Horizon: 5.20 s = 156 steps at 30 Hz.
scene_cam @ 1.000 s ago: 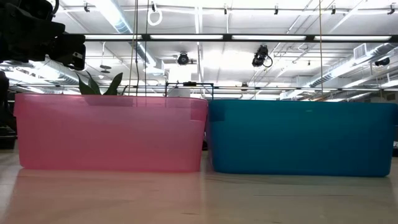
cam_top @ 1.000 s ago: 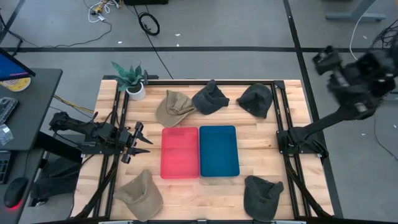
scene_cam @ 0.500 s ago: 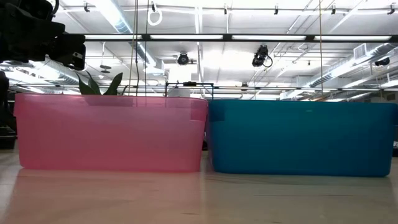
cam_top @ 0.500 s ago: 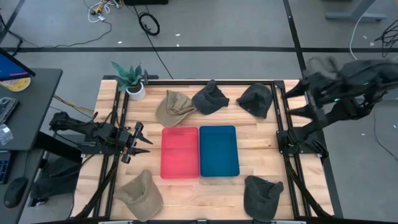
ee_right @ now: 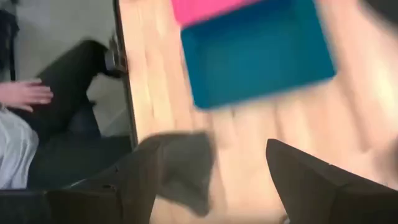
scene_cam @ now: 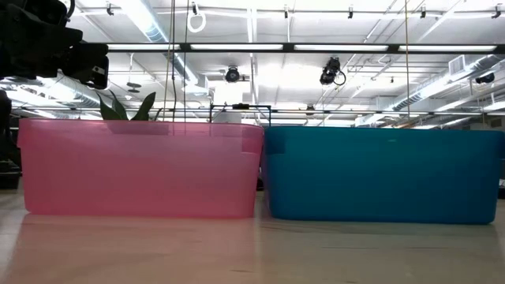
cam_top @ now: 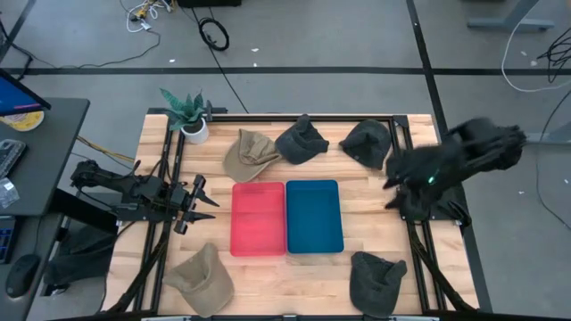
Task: Pick & Place hat
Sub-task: Put the bottom right black cap into the blue bin
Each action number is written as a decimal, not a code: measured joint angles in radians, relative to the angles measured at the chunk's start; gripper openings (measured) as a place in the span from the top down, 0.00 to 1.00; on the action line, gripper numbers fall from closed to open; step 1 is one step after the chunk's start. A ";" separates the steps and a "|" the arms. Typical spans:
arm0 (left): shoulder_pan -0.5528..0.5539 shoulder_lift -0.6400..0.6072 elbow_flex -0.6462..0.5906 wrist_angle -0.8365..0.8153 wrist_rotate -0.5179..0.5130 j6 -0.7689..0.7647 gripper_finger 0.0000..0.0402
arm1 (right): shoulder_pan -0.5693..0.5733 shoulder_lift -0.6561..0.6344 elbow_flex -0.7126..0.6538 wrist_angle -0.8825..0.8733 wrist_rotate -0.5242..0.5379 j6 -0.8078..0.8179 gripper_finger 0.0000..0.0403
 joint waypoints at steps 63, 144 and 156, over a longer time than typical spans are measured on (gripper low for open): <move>0.000 0.000 0.000 0.000 0.000 0.000 0.58 | 0.611 0.153 -1.006 1.256 0.019 0.597 0.28; 0.000 0.000 0.000 0.000 0.000 0.000 0.58 | -0.244 0.773 -0.110 0.288 -0.345 -1.015 0.99; 0.000 0.000 0.000 0.000 0.000 0.000 0.58 | -0.246 0.871 -0.110 0.281 -0.307 -0.992 0.72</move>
